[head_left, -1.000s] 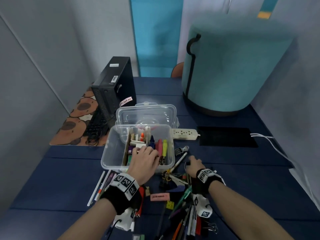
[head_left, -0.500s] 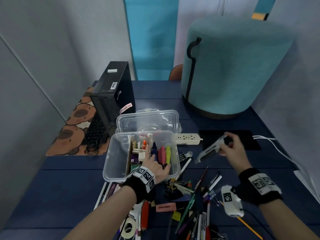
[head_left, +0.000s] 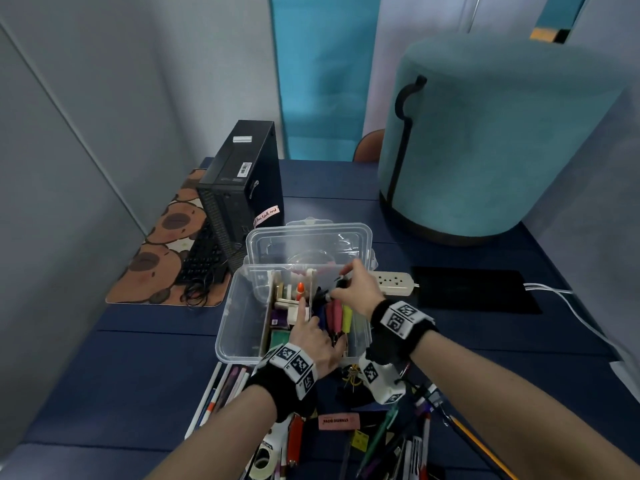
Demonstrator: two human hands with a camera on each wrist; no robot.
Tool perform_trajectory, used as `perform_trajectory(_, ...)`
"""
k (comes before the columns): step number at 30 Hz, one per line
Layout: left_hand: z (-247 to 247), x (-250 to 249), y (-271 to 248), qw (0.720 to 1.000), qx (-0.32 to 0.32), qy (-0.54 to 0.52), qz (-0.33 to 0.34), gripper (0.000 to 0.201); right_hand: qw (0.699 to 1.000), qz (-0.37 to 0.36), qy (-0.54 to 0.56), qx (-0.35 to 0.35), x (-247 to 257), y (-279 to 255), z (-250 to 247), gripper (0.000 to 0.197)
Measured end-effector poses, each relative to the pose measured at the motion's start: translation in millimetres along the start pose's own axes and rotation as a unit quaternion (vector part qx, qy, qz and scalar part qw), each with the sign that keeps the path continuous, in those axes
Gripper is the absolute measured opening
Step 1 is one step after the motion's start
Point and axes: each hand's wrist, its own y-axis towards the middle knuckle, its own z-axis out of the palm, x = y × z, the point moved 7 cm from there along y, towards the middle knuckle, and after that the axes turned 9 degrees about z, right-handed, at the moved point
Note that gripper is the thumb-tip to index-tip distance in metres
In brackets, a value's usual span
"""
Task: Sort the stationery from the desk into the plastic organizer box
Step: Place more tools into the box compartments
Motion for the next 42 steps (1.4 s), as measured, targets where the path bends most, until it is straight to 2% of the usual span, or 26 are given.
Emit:
perform_trajectory(1, -1, 0, -2, 1.0, 0.006, 0.0, 0.006, 0.062, 1.0, -0.007, -0.025, 0.002, 3, 1, 5, 0.035)
perform_trajectory(3, 0, -1, -3, 1.0, 0.007, -0.001, 0.021, 0.069, 0.996, -0.03, -0.082, 0.016, 10, 3, 11, 0.035)
perform_trajectory(6, -10, 6, -15, 0.999, -0.033, -0.014, 0.033, 0.079, 0.982, -0.058, -0.163, 0.08, 16, -1, 24, 0.043)
perform_trajectory(7, -15, 10, -21, 0.998, -0.041, -0.03, 0.033, 0.075, 0.976, -0.059, -0.181, 0.105, 15, -5, 30, 0.046)
perform_trajectory(10, -34, 31, -49, 0.993, -0.066, -0.095, 0.012, 0.046, 0.961, -0.059, -0.219, 0.157, 7, -12, 48, 0.049)
perform_trajectory(14, -49, 64, -68, 0.979, -0.148, -0.118, -0.072, 0.037, 0.937, -0.055, -0.274, 0.208, -3, -16, 54, 0.058)
perform_trajectory(17, -53, 65, -60, 0.956, -0.215, -0.18, -0.083, 0.019, 0.903, -0.037, -0.328, 0.276, -14, -24, 59, 0.06)
perform_trajectory(19, -47, 56, -45, 0.959, -0.202, -0.191, -0.061, 0.025, 0.883, -0.049, -0.372, 0.281, -18, -30, 62, 0.057)
perform_trajectory(21, -38, 47, -29, 0.972, -0.155, -0.17, -0.04, 0.031, 0.878, -0.059, -0.39, 0.272, -18, -31, 64, 0.047)
perform_trajectory(25, -34, 40, -14, 0.992, -0.089, -0.093, -0.013, 0.033, 0.903, -0.04, -0.34, 0.258, -19, -25, 53, 0.03)
perform_trajectory(30, -27, 34, -3, 0.999, -0.025, 0.035, 0.012, 0.047, 0.95, -0.003, -0.254, 0.183, -18, -11, 17, 0.032)
perform_trajectory(32, -24, 32, 2, 0.999, -0.018, 0.051, 0.007, 0.047, 0.97, 0.0, -0.187, 0.152, -16, -10, 0, 0.033)
perform_trajectory(35, -22, 32, 8, 0.997, -0.002, 0.073, 0.004, 0.048, 0.985, -0.011, -0.111, 0.135, -18, -17, -18, 0.029)
perform_trajectory(38, -18, 34, 12, 0.997, -0.015, 0.078, 0.007, 0.057, 0.989, -0.014, -0.073, 0.129, -24, -29, -32, 0.025)
perform_trajectory(42, -35, 31, -4, 0.996, -0.086, 0.023, -0.008, 0.049, 0.995, -0.001, 0.004, 0.103, -41, -41, -47, 0.021)
